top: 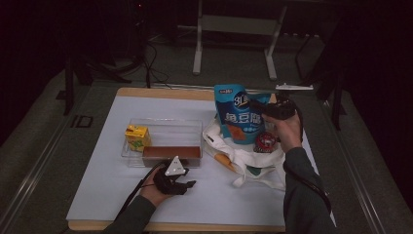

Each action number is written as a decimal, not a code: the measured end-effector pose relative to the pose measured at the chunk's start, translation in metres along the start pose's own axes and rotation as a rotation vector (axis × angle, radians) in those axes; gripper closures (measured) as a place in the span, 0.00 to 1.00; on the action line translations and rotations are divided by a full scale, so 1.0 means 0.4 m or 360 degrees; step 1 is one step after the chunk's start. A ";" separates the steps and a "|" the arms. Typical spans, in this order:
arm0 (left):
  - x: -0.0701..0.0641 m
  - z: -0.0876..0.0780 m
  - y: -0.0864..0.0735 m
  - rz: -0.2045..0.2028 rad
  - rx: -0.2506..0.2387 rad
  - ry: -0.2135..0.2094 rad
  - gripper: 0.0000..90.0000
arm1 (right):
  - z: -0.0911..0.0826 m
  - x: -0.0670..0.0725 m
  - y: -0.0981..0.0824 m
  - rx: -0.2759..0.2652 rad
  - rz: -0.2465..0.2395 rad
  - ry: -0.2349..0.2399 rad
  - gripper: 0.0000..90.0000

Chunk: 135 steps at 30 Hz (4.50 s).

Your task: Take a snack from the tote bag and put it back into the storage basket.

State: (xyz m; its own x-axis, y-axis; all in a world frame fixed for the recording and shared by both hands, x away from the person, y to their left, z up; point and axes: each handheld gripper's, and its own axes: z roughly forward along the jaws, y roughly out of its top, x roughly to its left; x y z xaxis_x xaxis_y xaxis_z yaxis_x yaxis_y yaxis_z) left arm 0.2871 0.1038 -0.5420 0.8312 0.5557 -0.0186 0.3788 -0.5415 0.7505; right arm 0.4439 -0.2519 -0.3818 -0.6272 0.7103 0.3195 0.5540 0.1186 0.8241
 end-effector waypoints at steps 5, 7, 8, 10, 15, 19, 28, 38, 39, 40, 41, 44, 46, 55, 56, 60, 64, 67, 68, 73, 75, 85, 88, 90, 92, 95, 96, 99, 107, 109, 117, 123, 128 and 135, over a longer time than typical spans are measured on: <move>0.000 0.000 0.000 0.0000 0.0000 -0.0001 0.52 | -0.004 0.006 0.004 -0.0012 -0.0001 0.0004 1.00; 0.000 0.000 0.000 0.0000 -0.0001 -0.0001 0.52 | -0.009 0.009 0.008 -0.0029 -0.0001 0.0011 1.00; 0.000 0.000 0.000 -0.0002 -0.0002 -0.0001 0.52 | -0.012 0.010 0.010 -0.0034 0.0003 0.0015 1.00; 0.000 0.000 0.000 -0.0005 -0.0005 -0.0002 0.52 | -0.018 0.013 0.016 -0.0050 0.0003 0.0022 1.00; 0.000 0.000 0.000 -0.0005 -0.0004 -0.0003 0.52 | -0.038 0.025 0.032 -0.0088 -0.0003 0.0042 1.00; 0.000 0.000 0.000 -0.0006 -0.0004 -0.0004 0.52 | -0.045 0.031 0.039 -0.0094 -0.0003 0.0057 1.00; 0.002 0.000 0.000 -0.0019 -0.0006 -0.0016 0.52 | -0.057 0.055 0.054 -0.0099 -0.0027 0.0109 1.00; 0.002 0.000 0.000 -0.0018 -0.0006 -0.0015 0.52 | -0.068 0.074 0.054 -0.0089 -0.0051 0.0131 1.00; 0.002 0.000 0.000 -0.0017 -0.0006 -0.0014 0.52 | -0.072 0.078 0.054 -0.0091 -0.0050 0.0137 1.00; 0.002 0.000 0.000 -0.0017 -0.0006 -0.0015 0.52 | -0.072 0.078 0.054 -0.0091 -0.0050 0.0137 1.00; 0.002 0.000 0.000 -0.0018 -0.0007 -0.0015 0.52 | -0.074 0.078 0.054 -0.0089 -0.0053 0.0140 1.00; 0.003 0.000 0.000 -0.0015 -0.0006 -0.0015 0.52 | -0.082 0.086 0.053 -0.0091 -0.0045 0.0152 1.00; 0.003 0.000 -0.001 -0.0020 -0.0007 -0.0017 0.52 | -0.084 0.088 0.053 -0.0089 -0.0043 0.0154 1.00; 0.004 0.000 -0.001 -0.0023 -0.0007 -0.0019 0.52 | -0.094 0.109 0.054 -0.0086 -0.0061 0.0180 1.00; 0.004 0.000 0.000 -0.0021 -0.0006 -0.0019 0.52 | -0.094 0.109 0.054 -0.0086 -0.0061 0.0180 1.00; 0.004 0.000 0.000 -0.0023 -0.0006 -0.0020 0.52 | -0.096 0.116 0.056 -0.0084 -0.0064 0.0198 1.00; 0.004 0.000 -0.001 -0.0024 -0.0007 -0.0021 0.51 | -0.097 0.121 0.057 -0.0085 -0.0059 0.0213 1.00; 0.004 0.000 -0.001 -0.0025 -0.0007 -0.0022 0.52 | -0.097 0.125 0.058 -0.0086 -0.0062 0.0221 1.00; 0.004 0.000 -0.001 -0.0025 -0.0007 -0.0022 0.52 | -0.097 0.127 0.058 -0.0086 -0.0062 0.0226 1.00; 0.005 0.000 -0.001 -0.0027 -0.0007 -0.0026 0.51 | -0.093 0.143 0.062 -0.0079 -0.0073 0.0250 1.00; 0.005 0.000 -0.001 -0.0027 -0.0007 -0.0026 0.51 | -0.090 0.152 0.064 -0.0077 -0.0090 0.0265 1.00; 0.007 0.000 -0.001 -0.0037 -0.0011 -0.0038 0.51 | -0.082 0.175 0.074 -0.0077 -0.0086 0.0310 1.00; 0.007 0.000 -0.001 -0.0038 -0.0012 -0.0039 0.51 | -0.081 0.180 0.078 -0.0086 -0.0087 0.0325 1.00; 0.007 0.000 -0.001 -0.0039 -0.0011 -0.0039 0.51 | -0.079 0.183 0.081 -0.0085 -0.0085 0.0331 1.00; 0.007 0.000 -0.001 -0.0039 -0.0011 -0.0040 0.51 | -0.075 0.188 0.083 -0.0086 -0.0088 0.0340 1.00; 0.008 -0.001 -0.001 -0.0040 -0.0010 -0.0042 0.51 | -0.065 0.194 0.085 -0.0084 -0.0074 0.0356 1.00; 0.008 -0.001 -0.001 -0.0041 -0.0011 -0.0042 0.51 | -0.064 0.196 0.086 -0.0078 -0.0072 0.0358 1.00; 0.008 -0.001 -0.001 -0.0041 -0.0010 -0.0043 0.51 | -0.060 0.201 0.087 -0.0071 -0.0075 0.0362 1.00; 0.008 -0.003 -0.002 -0.0046 -0.0022 -0.0038 0.51 | -0.051 0.224 0.094 -0.0082 -0.0083 0.0390 1.00; 0.008 -0.004 -0.003 -0.0052 -0.0035 -0.0040 0.51 | -0.047 0.231 0.096 -0.0086 -0.0083 0.0407 1.00; 0.007 -0.009 -0.005 -0.0046 -0.0068 -0.0035 0.51 | -0.028 0.254 0.102 -0.0080 -0.0094 0.0439 1.00; 0.004 -0.011 -0.006 -0.0040 -0.0086 -0.0027 0.51 | -0.008 0.275 0.107 -0.0073 -0.0097 0.0464 1.00; 0.004 -0.012 -0.007 -0.0035 -0.0087 -0.0023 0.51 | 0.015 0.295 0.112 -0.0059 -0.0107 0.0492 1.00; 0.008 -0.016 -0.008 -0.0052 -0.0108 -0.0026 0.51 | 0.049 0.330 0.120 -0.0054 -0.0118 0.0521 1.00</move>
State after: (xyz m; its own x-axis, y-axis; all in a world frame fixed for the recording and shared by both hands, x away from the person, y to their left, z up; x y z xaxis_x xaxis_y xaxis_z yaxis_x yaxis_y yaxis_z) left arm 0.2859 0.1113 -0.5403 0.8256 0.5616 -0.0543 0.3779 -0.4789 0.7924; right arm 0.3985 -0.1389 -0.3091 -0.8107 0.4396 0.3867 0.4851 0.1346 0.8640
